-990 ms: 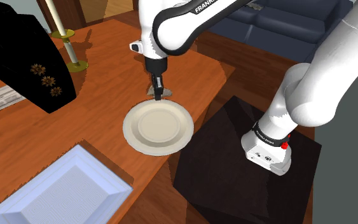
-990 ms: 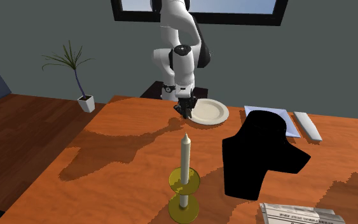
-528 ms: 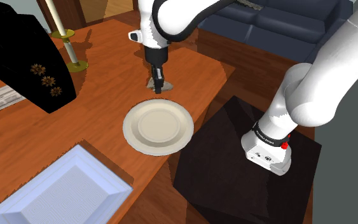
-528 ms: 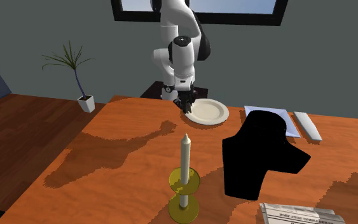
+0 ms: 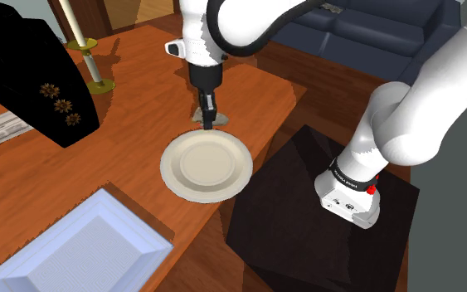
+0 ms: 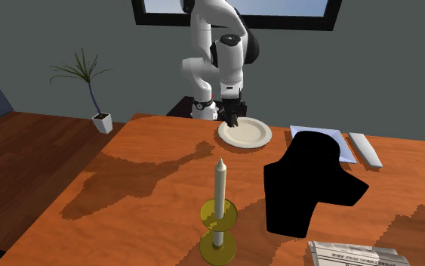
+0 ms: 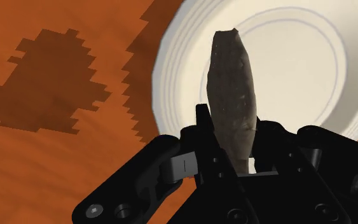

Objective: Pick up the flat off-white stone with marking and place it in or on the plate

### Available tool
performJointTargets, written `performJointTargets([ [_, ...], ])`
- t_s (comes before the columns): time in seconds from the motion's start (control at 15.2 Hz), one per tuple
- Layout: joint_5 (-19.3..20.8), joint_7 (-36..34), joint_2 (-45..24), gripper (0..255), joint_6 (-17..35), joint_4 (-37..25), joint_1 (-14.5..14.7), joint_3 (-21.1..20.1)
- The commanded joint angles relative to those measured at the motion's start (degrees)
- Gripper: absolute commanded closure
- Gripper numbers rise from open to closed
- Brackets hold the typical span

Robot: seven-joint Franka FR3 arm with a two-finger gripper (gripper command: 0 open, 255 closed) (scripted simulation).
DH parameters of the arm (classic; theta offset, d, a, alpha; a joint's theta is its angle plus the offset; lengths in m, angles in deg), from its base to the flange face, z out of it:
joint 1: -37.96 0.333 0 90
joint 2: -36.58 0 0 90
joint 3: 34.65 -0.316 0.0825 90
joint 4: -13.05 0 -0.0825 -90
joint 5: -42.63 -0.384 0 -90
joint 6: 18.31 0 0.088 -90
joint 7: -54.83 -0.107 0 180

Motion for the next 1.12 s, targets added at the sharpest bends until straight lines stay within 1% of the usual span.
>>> performJointTargets([
  [0.0, -0.87, -2.45, 1.25, 255, 0.60, 1.53, 1.37, -1.61],
  [0.26, -2.50, -6.95, 2.98, 255, 1.45, 3.47, 3.89, -4.75],
  [1.06, -2.17, -6.76, -2.92, 255, 11.82, 8.03, 3.93, -5.56],
])
